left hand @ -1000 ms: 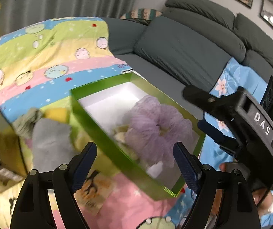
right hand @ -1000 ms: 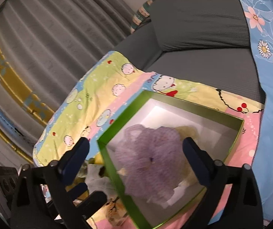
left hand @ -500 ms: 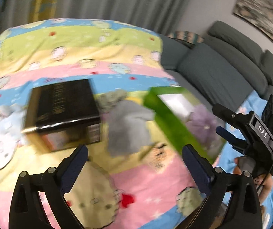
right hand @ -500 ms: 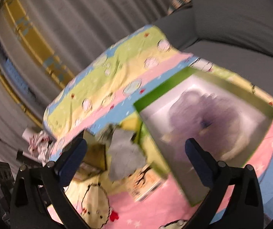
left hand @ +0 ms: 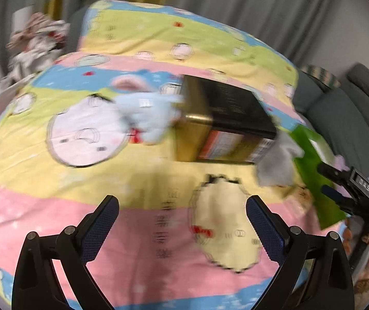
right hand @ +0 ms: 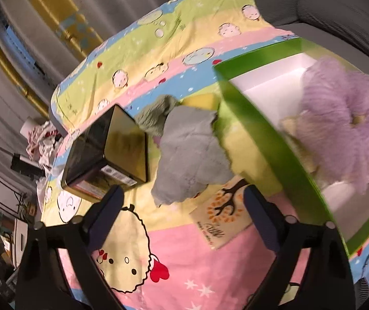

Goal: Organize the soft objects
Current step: 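Move the right tool to the light blue plush toy and close on it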

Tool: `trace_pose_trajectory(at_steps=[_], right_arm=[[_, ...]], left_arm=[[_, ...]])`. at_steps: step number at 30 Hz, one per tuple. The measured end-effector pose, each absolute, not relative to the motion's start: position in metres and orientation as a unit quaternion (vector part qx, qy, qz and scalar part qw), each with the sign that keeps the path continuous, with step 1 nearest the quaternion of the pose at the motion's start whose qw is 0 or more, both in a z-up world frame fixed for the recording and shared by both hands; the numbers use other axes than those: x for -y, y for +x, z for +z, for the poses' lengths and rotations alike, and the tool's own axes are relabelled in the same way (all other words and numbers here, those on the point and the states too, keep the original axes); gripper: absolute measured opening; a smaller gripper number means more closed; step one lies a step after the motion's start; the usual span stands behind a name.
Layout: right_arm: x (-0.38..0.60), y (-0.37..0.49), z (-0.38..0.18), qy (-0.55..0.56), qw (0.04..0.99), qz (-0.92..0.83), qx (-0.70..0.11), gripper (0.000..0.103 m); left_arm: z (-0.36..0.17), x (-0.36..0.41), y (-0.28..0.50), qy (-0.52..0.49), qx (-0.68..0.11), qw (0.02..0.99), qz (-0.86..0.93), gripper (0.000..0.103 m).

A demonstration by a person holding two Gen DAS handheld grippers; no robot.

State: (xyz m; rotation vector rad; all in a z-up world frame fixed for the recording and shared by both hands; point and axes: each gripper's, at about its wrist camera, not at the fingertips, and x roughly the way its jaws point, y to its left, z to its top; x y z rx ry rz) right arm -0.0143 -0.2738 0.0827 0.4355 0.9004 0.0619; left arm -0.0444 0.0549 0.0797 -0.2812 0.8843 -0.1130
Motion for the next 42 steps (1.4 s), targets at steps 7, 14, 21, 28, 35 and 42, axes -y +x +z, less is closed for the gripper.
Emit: trace_pose_trajectory(at_steps=[7,14,21,28,35,42], right_arm=[[0.220,-0.013,0.093,0.178,0.880,0.106,-0.427,0.073],[0.099,0.018,0.124,0.086,0.876,0.189,-0.435,0.069],[-0.009,0.066,0.114,-0.016,0.872,0.192,-0.450,0.052],[-0.067,0.104,0.105,-0.116,0.875,0.156,-0.444,0.066],[-0.095,0.121,0.086,-0.180,0.870,0.127,-0.441,0.058],[-0.086,0.130,0.076,-0.162,0.871,0.128,-0.446,0.006]], left_arm=[[0.057,-0.119,-0.045,-0.168,-0.415,0.893,0.042,0.099],[0.055,-0.157,-0.052,-0.211,-0.401,0.889,0.064,0.099],[0.050,-0.182,-0.054,-0.234,-0.412,0.877,0.076,0.099],[0.049,-0.205,-0.057,-0.261,-0.408,0.870,0.091,0.099],[0.047,-0.204,-0.055,-0.265,-0.412,0.867,0.089,0.099],[0.048,-0.211,-0.056,-0.282,-0.410,0.864,0.084,0.099]])
